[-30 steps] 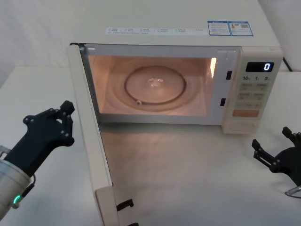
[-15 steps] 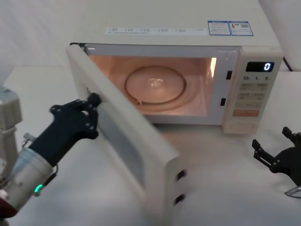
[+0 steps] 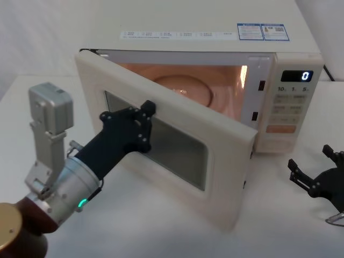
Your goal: Press the button to open the microwave door with one hand; close the microwave door with the other hand.
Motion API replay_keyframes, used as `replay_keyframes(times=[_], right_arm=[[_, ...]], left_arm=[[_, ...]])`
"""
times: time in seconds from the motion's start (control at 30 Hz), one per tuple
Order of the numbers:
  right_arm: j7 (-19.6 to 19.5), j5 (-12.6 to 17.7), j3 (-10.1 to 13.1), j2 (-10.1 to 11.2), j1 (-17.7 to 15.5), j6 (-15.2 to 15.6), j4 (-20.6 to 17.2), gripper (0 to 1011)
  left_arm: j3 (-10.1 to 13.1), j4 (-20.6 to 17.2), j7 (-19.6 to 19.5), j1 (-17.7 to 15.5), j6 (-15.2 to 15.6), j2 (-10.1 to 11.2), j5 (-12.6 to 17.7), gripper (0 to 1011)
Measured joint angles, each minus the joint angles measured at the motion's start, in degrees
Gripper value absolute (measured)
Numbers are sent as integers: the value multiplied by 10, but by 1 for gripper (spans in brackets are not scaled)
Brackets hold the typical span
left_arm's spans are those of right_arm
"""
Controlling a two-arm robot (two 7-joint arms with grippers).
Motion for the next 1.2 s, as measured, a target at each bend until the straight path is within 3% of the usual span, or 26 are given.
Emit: replay_keyframes(times=[0.4, 1.2], right_arm=[[0, 0, 0, 0, 0, 0, 0, 1001], [0, 0, 0, 0, 0, 0, 0, 1001]], left_arm=[[24, 28, 33, -26, 25, -25, 12, 0], [51, 97, 36, -116, 42, -58, 49, 0]])
